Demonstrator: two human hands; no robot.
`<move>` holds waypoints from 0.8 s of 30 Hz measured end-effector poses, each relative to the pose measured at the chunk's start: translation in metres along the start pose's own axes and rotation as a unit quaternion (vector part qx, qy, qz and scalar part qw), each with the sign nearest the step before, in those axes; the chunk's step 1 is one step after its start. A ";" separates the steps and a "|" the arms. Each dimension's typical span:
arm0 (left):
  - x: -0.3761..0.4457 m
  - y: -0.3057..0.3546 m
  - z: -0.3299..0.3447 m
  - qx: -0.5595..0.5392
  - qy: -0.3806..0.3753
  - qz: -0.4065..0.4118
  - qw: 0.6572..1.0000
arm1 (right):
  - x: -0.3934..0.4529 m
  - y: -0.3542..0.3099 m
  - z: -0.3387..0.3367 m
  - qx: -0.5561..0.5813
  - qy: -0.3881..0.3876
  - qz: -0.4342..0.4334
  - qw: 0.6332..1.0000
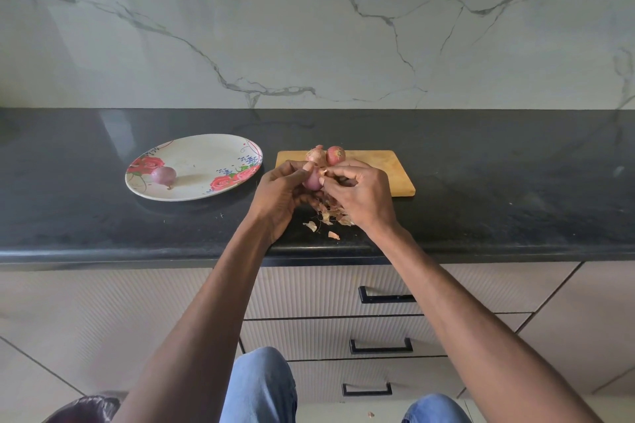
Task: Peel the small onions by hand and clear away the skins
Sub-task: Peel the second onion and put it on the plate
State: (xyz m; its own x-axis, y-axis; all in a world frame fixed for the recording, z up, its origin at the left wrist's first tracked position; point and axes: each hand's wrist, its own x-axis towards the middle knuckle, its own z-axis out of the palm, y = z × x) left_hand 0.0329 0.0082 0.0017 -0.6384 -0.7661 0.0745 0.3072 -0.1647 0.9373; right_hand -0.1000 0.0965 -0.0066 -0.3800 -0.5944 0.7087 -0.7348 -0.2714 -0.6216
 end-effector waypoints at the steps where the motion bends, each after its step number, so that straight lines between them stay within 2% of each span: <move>1: 0.000 0.000 0.000 0.004 0.001 0.000 1.000 | 0.000 0.001 0.001 -0.004 0.001 -0.004 1.000; 8: 0.000 -0.003 0.000 0.034 -0.006 0.010 0.999 | -0.002 0.001 0.002 -0.010 0.008 0.009 1.000; 16: 0.003 -0.005 -0.002 0.069 -0.004 0.013 0.998 | -0.003 -0.001 0.007 -0.109 0.021 -0.038 0.993; 24: -0.001 0.000 0.000 0.037 -0.018 -0.011 0.999 | -0.006 -0.001 0.007 -0.157 0.037 -0.082 0.984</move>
State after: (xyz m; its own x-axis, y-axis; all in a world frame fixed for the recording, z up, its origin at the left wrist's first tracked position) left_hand 0.0334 0.0094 0.0015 -0.6700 -0.7395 0.0654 0.2416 -0.1339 0.9611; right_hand -0.0928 0.0951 -0.0129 -0.2738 -0.5020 0.8204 -0.9224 -0.1046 -0.3719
